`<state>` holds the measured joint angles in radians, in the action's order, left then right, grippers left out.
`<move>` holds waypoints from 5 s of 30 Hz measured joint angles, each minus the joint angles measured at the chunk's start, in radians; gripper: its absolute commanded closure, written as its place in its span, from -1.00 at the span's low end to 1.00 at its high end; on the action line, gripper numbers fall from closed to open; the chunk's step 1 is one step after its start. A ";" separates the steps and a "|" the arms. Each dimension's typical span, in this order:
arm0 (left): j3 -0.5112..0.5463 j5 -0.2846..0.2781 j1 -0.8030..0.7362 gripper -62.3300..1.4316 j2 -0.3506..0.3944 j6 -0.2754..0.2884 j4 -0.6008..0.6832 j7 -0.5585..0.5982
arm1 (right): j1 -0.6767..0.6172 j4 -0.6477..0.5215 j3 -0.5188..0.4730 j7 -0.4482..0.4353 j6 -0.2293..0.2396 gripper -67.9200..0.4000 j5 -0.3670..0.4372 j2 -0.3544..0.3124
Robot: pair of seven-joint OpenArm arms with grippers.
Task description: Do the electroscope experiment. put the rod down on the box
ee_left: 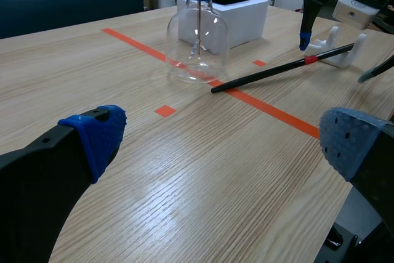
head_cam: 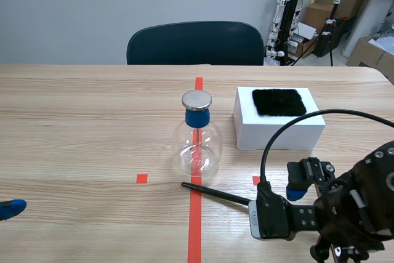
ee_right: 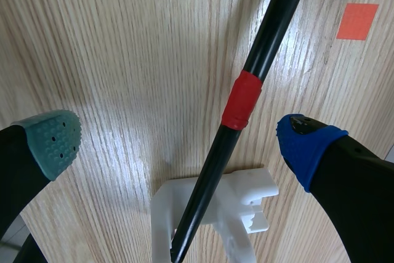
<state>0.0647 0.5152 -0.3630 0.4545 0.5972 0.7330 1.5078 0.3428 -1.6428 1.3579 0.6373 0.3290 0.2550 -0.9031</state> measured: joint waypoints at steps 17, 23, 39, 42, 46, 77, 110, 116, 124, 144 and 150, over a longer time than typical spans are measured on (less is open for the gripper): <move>0.000 0.000 0.000 -1.00 0.000 0.000 0.000 0.000 | -0.150 -0.011 -0.247 -0.559 -0.031 -1.00 -0.075 -0.167; 0.000 0.000 0.000 -1.00 0.000 0.000 0.000 0.000 | -0.410 -0.052 -0.560 -0.854 -0.176 -1.00 -0.090 -0.208; 0.000 0.000 0.000 -1.00 0.000 0.000 0.000 0.000 | -1.102 -0.117 -1.257 -1.279 -0.265 -1.00 -0.094 0.092; 0.000 0.000 0.000 -1.00 0.000 0.000 0.000 0.000 | -1.155 -0.117 -1.285 -1.286 -0.266 -1.00 -0.095 0.162; 0.000 0.000 0.000 -1.00 0.000 0.000 0.000 0.000 | -1.168 -0.117 -1.277 -1.269 -0.262 -1.00 -0.098 0.169; 0.000 0.000 0.000 -1.00 0.000 0.000 0.000 0.000 | -1.152 -0.117 -1.271 -1.269 -0.255 -1.00 -0.098 0.163; 0.000 0.000 0.000 -1.00 0.000 0.000 0.000 0.000 | -1.152 -0.117 -1.271 -1.269 -0.255 -1.00 -0.098 0.163; 0.000 0.000 0.000 -1.00 0.000 0.000 0.000 0.000 | -1.152 -0.117 -1.271 -1.269 -0.255 -1.00 -0.098 0.163; 0.000 0.000 0.000 -1.00 0.000 0.000 0.000 0.000 | -1.152 -0.117 -1.271 -1.268 -0.255 -1.00 -0.098 0.163; 0.000 0.000 0.000 -1.00 0.000 0.000 0.000 0.000 | -1.152 -0.117 -1.271 -1.267 -0.255 -1.00 -0.098 0.163; 0.000 0.000 0.000 -1.00 0.000 0.000 0.000 0.000 | -1.152 -0.117 -1.271 -1.261 -0.255 -1.00 -0.098 0.163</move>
<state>0.0647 0.5152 -0.3630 0.4545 0.5972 0.7330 1.5078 -0.8093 -1.7599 0.0872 -0.6239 0.0738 0.1570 -0.7403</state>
